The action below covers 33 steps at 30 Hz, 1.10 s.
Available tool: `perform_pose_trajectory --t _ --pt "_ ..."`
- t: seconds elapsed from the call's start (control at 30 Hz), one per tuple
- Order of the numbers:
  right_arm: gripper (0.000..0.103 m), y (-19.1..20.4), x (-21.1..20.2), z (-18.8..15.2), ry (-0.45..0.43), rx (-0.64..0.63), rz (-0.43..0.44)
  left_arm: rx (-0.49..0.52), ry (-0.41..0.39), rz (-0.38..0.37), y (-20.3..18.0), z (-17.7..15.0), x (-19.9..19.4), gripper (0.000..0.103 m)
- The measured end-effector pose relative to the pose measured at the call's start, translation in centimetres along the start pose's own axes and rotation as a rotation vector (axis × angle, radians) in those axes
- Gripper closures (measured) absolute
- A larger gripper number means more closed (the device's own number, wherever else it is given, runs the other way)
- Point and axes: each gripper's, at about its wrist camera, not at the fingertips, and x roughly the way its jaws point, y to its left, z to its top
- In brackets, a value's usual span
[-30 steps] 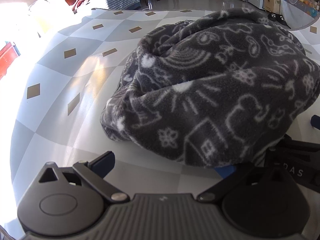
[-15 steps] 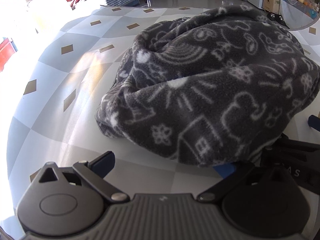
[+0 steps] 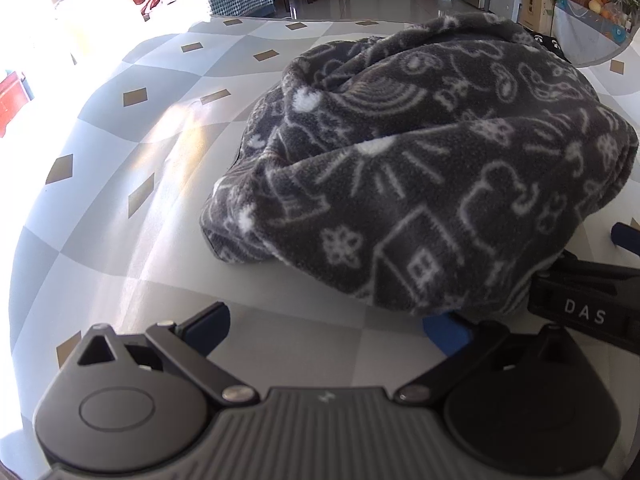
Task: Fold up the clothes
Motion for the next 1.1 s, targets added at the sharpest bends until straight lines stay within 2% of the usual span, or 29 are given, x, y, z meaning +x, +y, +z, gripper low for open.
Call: perform_pose_trajectory --t 0.2,0.4,0.57,0.7,0.93,1.0,1.1 --pt "0.000 0.0 0.0 0.0 0.000 0.000 0.000 0.007 0.009 0.004 0.0 -0.9 -0.6 0.000" --pt "0.000 0.0 -0.1 0.0 0.000 0.000 0.000 0.040 0.005 -0.017 -1.6 -1.7 -2.5 0.000" --pt "0.000 0.0 -0.1 0.0 0.000 0.000 0.000 -0.006 0.030 -0.062 -1.3 -1.5 -3.5 0.000" --pt "0.000 0.0 -0.1 0.0 0.000 0.000 0.000 -0.008 0.061 -0.063 -1.2 -1.1 -4.1 0.000" --pt "0.000 0.0 -0.1 -0.1 0.000 0.000 0.000 0.115 0.019 -0.049 -0.5 0.2 -7.5 0.000" --pt "0.000 0.0 -0.1 -0.1 -0.001 0.000 0.000 0.110 -0.002 -0.065 0.0 1.1 -7.8 0.000" --pt "0.000 0.0 -0.1 -0.1 -0.001 0.000 0.000 0.052 -0.033 -0.102 0.8 2.8 -7.7 0.000"
